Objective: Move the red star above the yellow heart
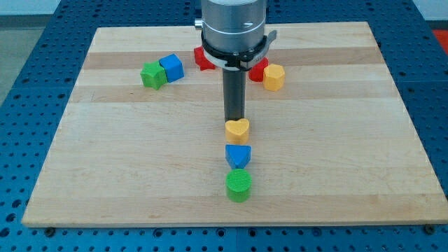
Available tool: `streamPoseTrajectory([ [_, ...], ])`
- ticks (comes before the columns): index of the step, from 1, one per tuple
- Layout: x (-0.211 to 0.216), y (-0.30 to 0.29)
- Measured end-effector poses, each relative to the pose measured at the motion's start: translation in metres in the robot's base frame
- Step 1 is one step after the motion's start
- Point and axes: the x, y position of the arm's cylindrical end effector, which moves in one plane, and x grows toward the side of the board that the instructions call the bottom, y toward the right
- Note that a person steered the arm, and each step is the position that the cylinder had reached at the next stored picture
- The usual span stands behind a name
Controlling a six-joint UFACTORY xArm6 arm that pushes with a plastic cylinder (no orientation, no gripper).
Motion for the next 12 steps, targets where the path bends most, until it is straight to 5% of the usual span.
streamPoseTrajectory([
  [1,-0.016,0.000],
  [4,-0.174,0.000],
  [6,-0.227,-0.070],
  [9,-0.217,-0.082],
  [12,-0.116,-0.036],
])
